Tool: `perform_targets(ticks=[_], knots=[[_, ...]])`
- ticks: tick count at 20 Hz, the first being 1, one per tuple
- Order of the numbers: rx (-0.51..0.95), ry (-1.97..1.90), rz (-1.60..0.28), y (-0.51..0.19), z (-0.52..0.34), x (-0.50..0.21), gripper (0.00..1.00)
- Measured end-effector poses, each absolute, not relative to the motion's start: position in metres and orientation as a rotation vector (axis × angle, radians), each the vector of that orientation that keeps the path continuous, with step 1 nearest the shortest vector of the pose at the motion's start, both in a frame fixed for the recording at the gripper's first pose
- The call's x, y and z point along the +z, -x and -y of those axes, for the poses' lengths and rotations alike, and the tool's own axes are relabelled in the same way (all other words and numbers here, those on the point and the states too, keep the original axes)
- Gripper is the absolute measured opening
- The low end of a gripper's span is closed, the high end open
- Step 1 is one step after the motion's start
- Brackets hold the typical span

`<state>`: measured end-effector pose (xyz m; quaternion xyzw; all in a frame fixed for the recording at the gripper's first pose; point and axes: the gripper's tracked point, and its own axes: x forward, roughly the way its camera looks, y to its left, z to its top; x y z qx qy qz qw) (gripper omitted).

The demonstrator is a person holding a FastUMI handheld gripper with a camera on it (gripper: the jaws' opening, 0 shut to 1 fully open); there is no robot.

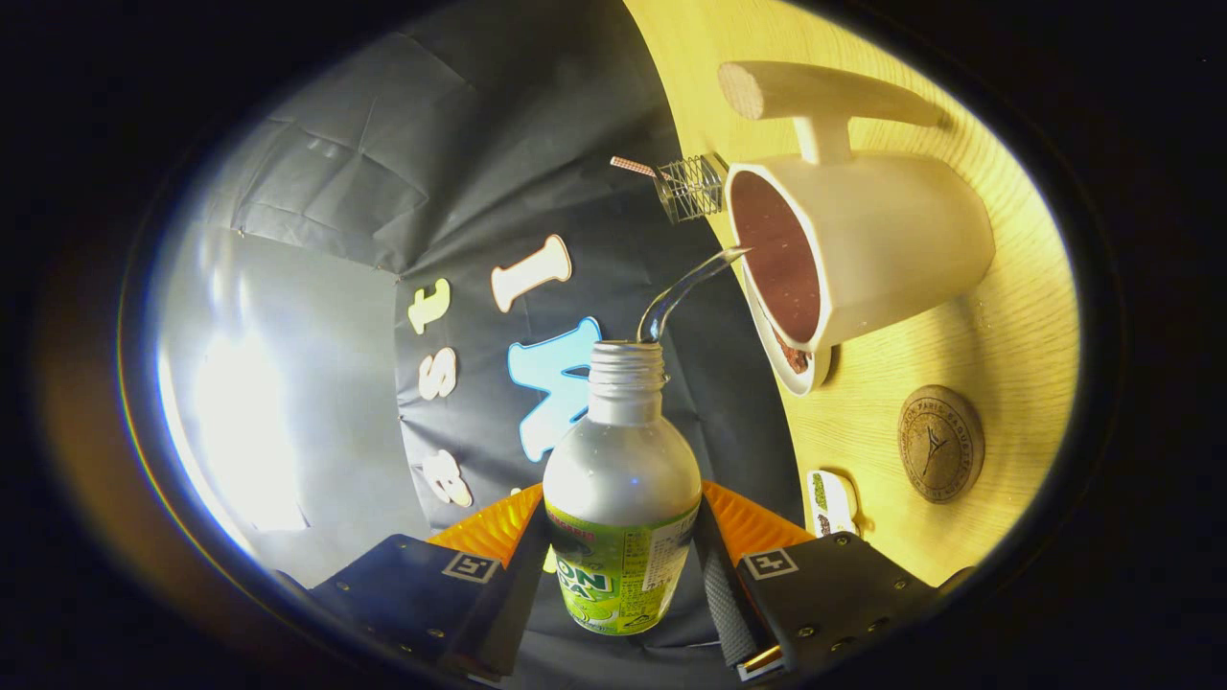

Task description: Take the bottle from table, then pour the juice into the cup, finally place the bottle on the coaster

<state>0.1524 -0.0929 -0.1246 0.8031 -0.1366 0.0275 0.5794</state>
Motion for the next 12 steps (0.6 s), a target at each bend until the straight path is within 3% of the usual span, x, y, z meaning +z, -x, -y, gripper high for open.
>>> perform_targets(ticks=[12], knots=[[0.051,-1.957,0.355,-0.1577,0.102,-0.1188,0.77]])
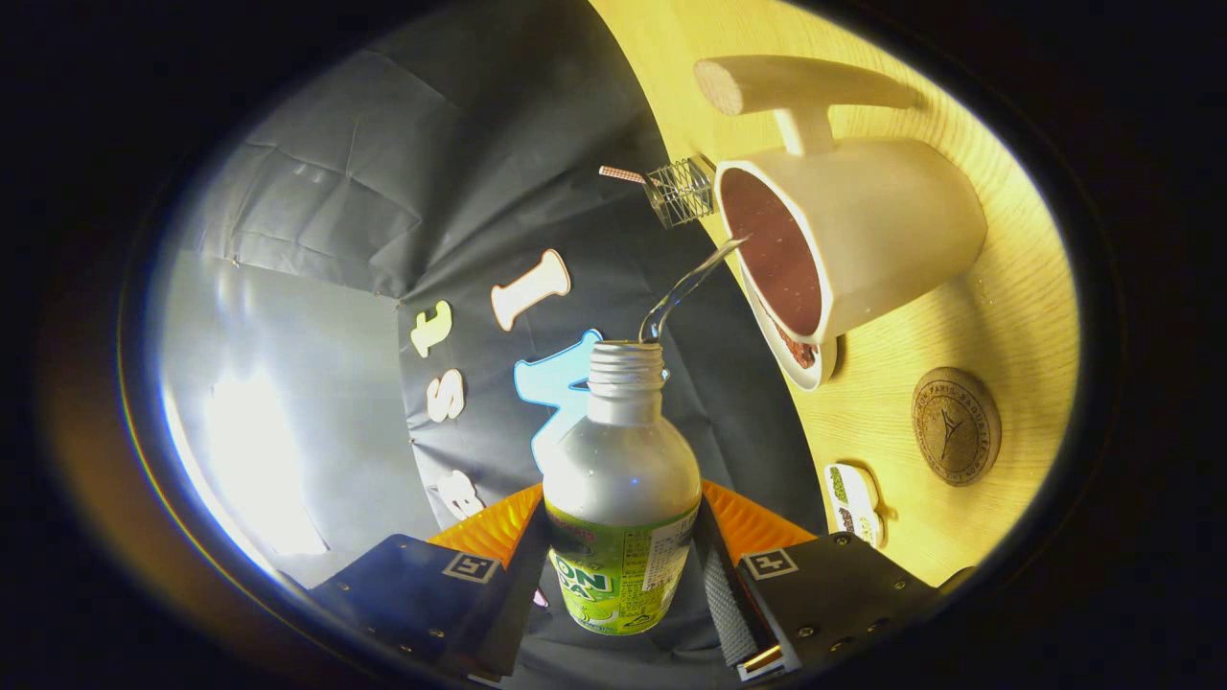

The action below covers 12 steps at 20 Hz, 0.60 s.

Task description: Take the bottle from table, then pour the juice into the cup, finally place the bottle on the coaster

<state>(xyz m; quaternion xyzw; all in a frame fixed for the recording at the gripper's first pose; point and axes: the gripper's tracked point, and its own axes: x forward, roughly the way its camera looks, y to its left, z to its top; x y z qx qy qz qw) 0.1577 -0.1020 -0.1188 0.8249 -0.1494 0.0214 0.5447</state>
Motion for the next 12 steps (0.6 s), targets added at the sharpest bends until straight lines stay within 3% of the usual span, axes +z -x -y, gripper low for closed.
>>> perform_targets(ticks=[12], knots=[[0.03,-2.061,0.41,-0.16,0.11,-0.105,0.77]])
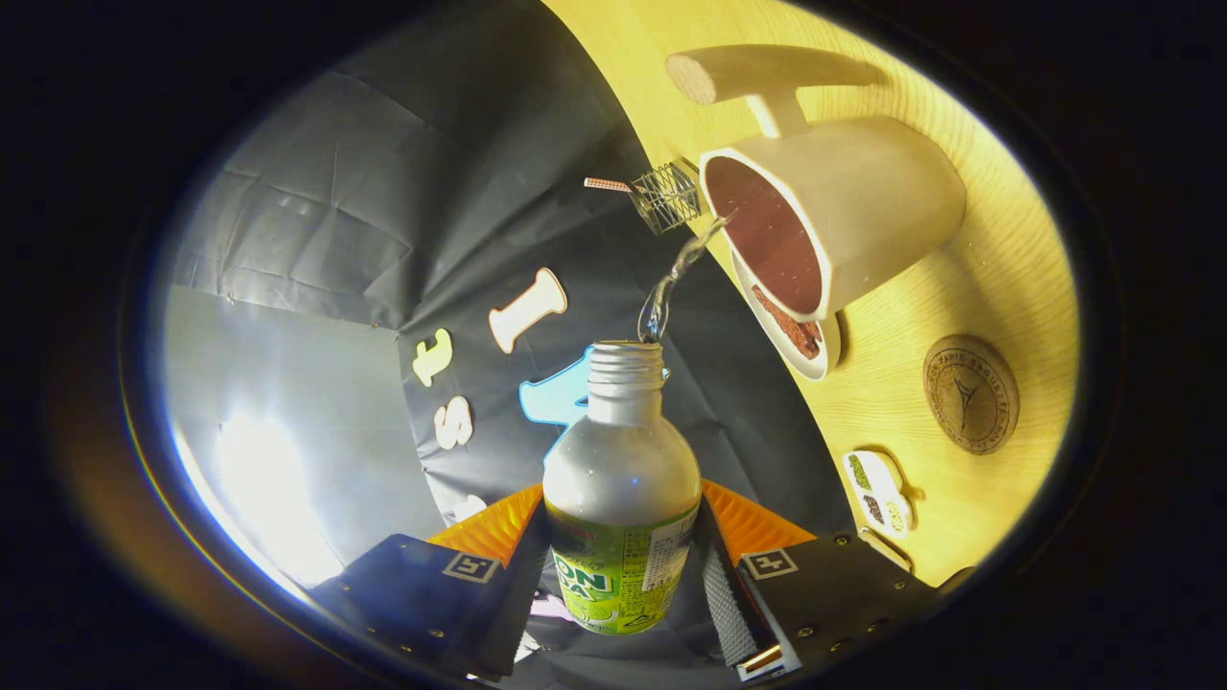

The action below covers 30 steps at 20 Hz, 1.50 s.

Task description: Take the bottle from table, then pour the juice into the cup, finally place the bottle on the coaster

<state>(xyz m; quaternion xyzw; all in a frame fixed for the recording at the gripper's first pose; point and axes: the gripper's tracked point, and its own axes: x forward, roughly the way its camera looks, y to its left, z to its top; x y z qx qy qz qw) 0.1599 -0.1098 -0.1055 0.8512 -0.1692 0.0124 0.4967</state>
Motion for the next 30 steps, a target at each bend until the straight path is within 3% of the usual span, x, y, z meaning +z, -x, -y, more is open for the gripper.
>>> perform_targets(ticks=[20,30], knots=[[0.028,-2.17,0.488,-0.166,0.123,-0.085,0.77],[-0.019,-2.16,0.467,-0.164,0.132,-0.114,0.77]])
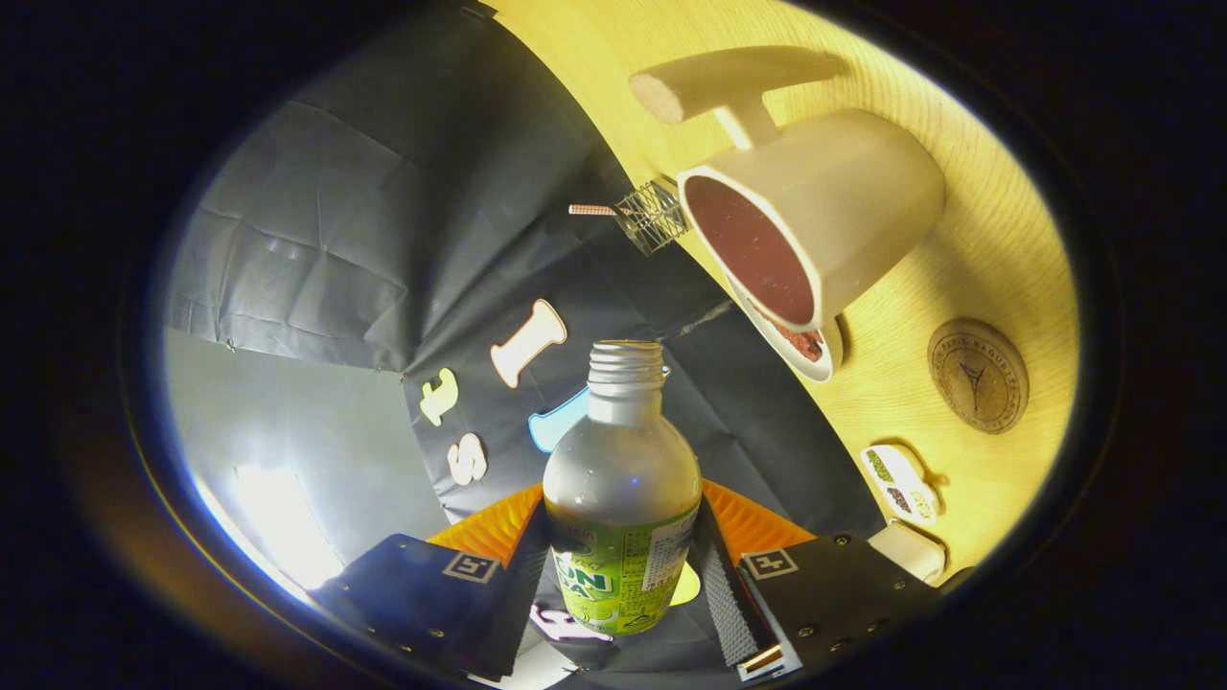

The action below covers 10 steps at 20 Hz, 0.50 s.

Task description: Take the bottle from table, then pour the juice into the cup, finally place the bottle on the coaster

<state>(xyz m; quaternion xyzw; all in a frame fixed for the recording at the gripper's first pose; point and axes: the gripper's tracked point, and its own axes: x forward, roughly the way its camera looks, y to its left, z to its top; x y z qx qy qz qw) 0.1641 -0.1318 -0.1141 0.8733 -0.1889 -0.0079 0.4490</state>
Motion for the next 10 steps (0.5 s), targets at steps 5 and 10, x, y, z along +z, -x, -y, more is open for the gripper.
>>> perform_targets(ticks=[5,10], knots=[[-0.043,-2.125,0.446,-0.161,0.135,-0.13,0.77],[-0.045,-2.085,0.413,-0.159,0.133,-0.139,0.77]])
